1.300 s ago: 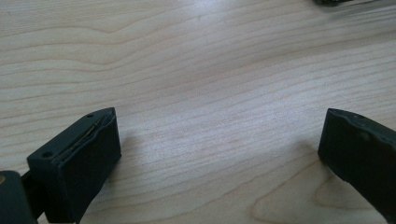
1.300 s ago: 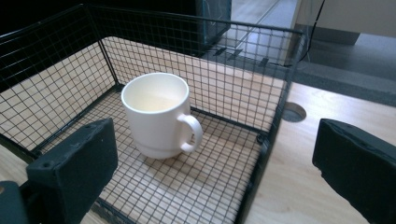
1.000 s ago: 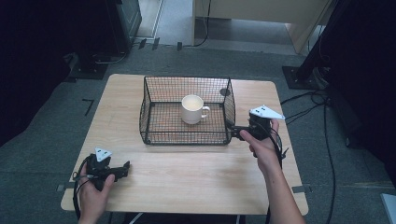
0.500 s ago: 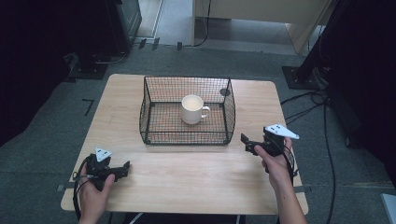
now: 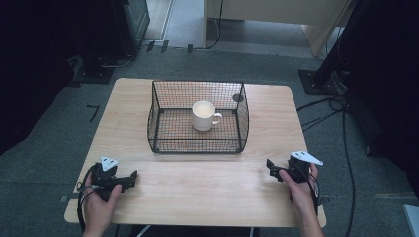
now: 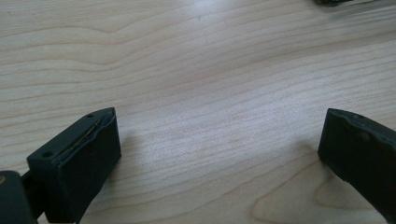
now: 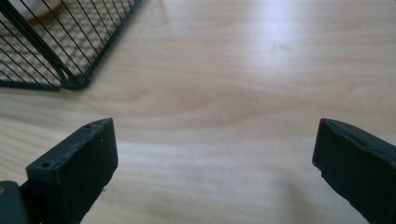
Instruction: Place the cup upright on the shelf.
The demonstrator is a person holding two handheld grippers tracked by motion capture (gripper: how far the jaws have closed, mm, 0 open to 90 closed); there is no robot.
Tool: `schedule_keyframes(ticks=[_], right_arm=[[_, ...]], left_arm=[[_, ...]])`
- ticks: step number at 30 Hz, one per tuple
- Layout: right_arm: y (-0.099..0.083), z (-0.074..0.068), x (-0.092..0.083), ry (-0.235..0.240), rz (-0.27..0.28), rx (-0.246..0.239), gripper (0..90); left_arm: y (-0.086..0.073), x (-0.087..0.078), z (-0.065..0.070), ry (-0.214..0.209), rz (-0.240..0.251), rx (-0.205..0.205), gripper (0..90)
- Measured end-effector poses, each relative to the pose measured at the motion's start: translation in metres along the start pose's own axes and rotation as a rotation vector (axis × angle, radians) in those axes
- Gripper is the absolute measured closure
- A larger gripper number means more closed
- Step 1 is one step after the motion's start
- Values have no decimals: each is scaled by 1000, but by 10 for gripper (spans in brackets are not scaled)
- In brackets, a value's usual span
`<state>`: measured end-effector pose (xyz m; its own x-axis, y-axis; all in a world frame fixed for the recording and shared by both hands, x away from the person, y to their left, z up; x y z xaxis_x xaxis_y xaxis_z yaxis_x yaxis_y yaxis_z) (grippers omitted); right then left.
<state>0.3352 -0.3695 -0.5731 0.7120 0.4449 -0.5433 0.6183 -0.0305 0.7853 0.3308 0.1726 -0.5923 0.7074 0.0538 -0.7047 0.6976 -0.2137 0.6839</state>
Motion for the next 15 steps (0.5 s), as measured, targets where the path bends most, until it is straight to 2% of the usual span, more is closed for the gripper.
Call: schedule_keyframes(ticks=[9, 12, 15], right_arm=[[-27, 20, -21, -89, -65, -10, 2], [-32, 26, -28, -93, -59, 14, 2], [-36, 30, -35, -108, -66, 15, 3]], left_arm=[[0, 0, 0, 0, 0, 0, 0], [0, 0, 0, 0, 0, 0, 0], [0, 0, 0, 0, 0, 0, 0]])
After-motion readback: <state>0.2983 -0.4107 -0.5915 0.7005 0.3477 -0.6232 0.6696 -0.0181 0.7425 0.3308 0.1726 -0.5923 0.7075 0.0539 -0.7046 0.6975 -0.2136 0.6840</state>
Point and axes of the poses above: each handheld gripper's, and its own axes: x roughly forward along the jaws, y roughly out of its top, z roughly to its right, the point moved 10 cm from there along x, roughly forward along the jaws, and after that the axes turned 14 degrees about y, right-handed, at the moved point
